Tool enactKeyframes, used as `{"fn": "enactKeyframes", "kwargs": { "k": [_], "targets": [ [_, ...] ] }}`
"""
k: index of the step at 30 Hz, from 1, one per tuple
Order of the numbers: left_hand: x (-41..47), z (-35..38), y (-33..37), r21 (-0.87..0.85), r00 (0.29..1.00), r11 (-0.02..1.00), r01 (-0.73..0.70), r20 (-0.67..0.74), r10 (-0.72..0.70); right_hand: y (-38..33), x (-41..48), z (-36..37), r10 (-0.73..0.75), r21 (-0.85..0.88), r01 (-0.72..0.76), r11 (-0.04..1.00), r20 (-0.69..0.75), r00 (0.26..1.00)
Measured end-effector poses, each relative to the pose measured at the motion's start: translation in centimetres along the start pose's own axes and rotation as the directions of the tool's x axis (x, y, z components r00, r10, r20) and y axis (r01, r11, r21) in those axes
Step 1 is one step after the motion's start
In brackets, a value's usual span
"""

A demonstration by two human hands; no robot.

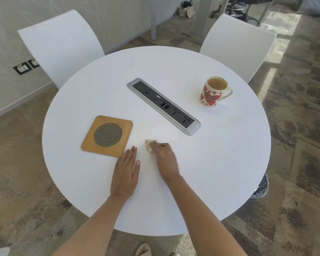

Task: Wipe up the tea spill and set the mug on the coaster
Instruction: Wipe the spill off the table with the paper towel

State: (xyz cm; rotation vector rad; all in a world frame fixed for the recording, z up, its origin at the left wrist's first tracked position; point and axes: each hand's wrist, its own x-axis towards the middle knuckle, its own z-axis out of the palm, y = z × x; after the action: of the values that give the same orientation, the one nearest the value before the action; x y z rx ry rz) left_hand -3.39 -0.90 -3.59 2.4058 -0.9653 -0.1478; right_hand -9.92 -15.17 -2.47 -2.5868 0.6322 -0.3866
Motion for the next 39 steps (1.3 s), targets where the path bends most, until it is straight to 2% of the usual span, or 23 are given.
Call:
{"fn": "enactKeyframes", "kwargs": {
  "k": [3, 5, 8, 9, 10, 12, 13, 15, 18, 23, 26, 30, 36, 38, 39],
  "targets": [
    [0.0, -0.1, 0.0, -0.039, 1.0, 0.999, 0.008, -0.007, -0.008, -2.2, -1.9, 0.9, -0.263, 0.047, 0.261, 0.964, 0.066, 0.962],
    [-0.1, -0.1, -0.1, -0.053, 1.0, 0.999, 0.008, -0.007, -0.008, -2.4, -3.2, 0.7, -0.38, 0.092, 0.371, 0.924, 0.125, 0.916],
    [-0.1, -0.1, 0.0, -0.059, 1.0, 0.998, -0.003, -0.011, 0.002, -1.4, -2.9, 0.0, -0.523, -0.016, 0.525, 0.851, 0.079, 0.849],
    [-0.2, -0.1, 0.1, -0.062, 1.0, 0.998, -0.008, -0.014, 0.007, -1.0, -2.4, -0.4, -0.503, -0.033, 0.505, 0.862, 0.06, 0.862],
    [-0.2, -0.2, 0.1, -0.063, 1.0, 0.998, -0.012, -0.019, 0.011, -0.2, -1.6, -0.9, -0.419, -0.04, 0.42, 0.907, 0.028, 0.908],
    [-0.3, -0.2, 0.0, -0.064, 0.999, 0.998, -0.016, -0.029, 0.014, 2.0, -0.3, -2.0, -0.116, -0.014, 0.116, 0.993, -0.014, 0.993],
    [-0.3, -0.2, 0.0, -0.065, 0.999, 0.998, -0.015, -0.03, 0.013, 3.3, 0.1, -3.1, 0.024, -0.036, -0.025, 0.999, -0.016, 1.0],
    [-0.3, -0.2, 0.0, -0.072, 0.999, 0.997, -0.016, -0.029, 0.014, 5.6, 0.0, -4.7, 0.14, -0.122, -0.147, 0.982, -0.061, 0.988],
    [-0.4, -0.3, 0.1, -0.077, 1.0, 0.997, -0.018, -0.021, 0.017, 8.0, -1.3, -6.4, 0.206, -0.233, -0.224, 0.946, -0.099, 0.973],
    [-0.3, -0.4, 0.1, -0.074, 0.999, 0.997, -0.034, -0.003, 0.034, 8.2, -3.7, -6.9, 0.402, -0.173, -0.447, 0.877, -0.243, 0.883],
    [-0.3, -0.5, 0.3, -0.083, 0.999, 0.996, -0.035, 0.013, 0.036, 6.4, -5.8, -6.7, 0.408, -0.166, -0.475, 0.864, -0.324, 0.854],
    [-0.3, -0.7, 0.6, -0.1, 0.999, 0.995, -0.018, 0.024, 0.021, 3.3, -9.1, -5.5, 0.34, -0.216, -0.427, 0.878, -0.349, 0.873],
    [-0.1, -0.9, 2.1, -0.144, 0.998, 0.989, -0.019, 0.058, 0.028, -4.1, -13.0, -2.4, 0.177, -0.216, -0.211, 0.953, -0.168, 0.97],
    [0.2, -1.1, 2.7, -0.185, 0.997, 0.982, -0.022, 0.066, 0.035, -6.7, -13.4, -2.0, 0.172, -0.116, -0.178, 0.977, -0.062, 0.983],
    [0.4, -1.2, 3.0, -0.222, 0.997, 0.975, -0.015, 0.066, 0.03, -7.7, -13.3, -1.9, 0.194, 0.003, -0.194, 0.981, 0.002, 0.981]
  ]
}}
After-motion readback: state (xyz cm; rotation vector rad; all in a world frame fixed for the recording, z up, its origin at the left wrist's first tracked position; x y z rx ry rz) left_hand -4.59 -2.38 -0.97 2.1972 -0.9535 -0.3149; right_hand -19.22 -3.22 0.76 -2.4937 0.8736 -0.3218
